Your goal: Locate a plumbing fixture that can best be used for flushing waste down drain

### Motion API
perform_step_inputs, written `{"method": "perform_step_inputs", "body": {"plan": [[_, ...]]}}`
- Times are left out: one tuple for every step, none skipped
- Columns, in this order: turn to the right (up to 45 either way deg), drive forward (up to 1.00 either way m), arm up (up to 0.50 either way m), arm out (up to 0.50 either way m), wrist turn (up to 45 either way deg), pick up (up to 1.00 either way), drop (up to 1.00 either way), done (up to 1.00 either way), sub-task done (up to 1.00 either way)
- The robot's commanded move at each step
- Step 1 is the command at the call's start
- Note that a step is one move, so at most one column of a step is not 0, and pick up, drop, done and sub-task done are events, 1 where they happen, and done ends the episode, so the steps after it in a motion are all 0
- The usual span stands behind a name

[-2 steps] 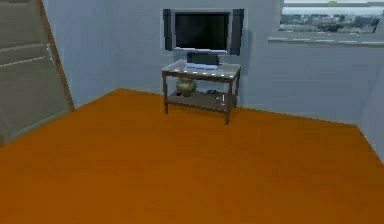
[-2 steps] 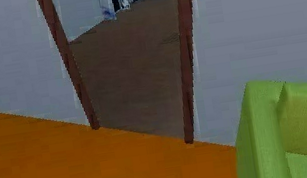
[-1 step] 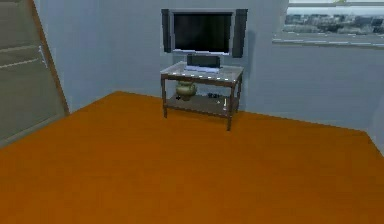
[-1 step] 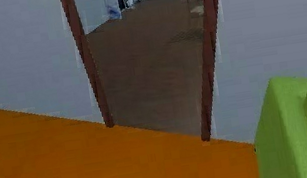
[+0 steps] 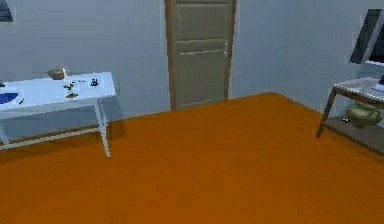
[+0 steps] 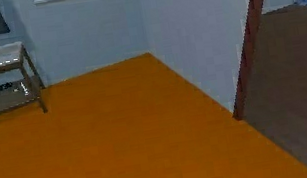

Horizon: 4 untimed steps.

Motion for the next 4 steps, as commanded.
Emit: {"method": "perform_step_inputs", "body": {"plan": [[-36.0,0.0,0.0,0.0,0.0,0.0,0.0,0.0,0.0],[0.0,0.25,0.0,0.0,0.0,0.0,0.0,0.0,0.0],[-45.0,0.0,0.0,0.0,0.0,0.0,0.0,0.0,0.0],[-12.0,0.0,0.0,0.0,0.0,0.0,0.0,0.0,0.0]]}}
